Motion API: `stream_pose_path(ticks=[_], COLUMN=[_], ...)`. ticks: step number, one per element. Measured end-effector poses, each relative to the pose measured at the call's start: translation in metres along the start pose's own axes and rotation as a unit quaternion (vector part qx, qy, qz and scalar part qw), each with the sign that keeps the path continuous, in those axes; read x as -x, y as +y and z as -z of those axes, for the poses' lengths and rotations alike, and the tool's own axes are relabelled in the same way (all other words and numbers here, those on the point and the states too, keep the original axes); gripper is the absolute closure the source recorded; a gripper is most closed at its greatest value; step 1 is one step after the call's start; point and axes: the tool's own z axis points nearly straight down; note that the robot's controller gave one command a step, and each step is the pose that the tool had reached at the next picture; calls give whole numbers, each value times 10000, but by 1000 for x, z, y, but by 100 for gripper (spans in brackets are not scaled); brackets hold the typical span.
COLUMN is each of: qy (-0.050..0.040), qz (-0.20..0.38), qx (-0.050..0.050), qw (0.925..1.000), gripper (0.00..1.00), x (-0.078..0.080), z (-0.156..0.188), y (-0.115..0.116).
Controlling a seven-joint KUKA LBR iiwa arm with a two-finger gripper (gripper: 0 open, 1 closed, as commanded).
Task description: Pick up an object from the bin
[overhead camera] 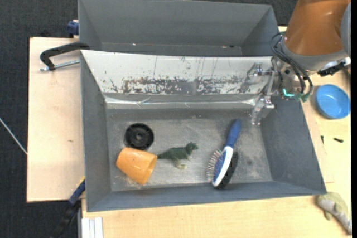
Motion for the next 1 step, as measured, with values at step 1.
stream_pose_path(ticks=[1], qy=[-52], qz=[3814], qx=[-20], qw=[9244], gripper=[0], x=[4], z=[-133], y=[23])
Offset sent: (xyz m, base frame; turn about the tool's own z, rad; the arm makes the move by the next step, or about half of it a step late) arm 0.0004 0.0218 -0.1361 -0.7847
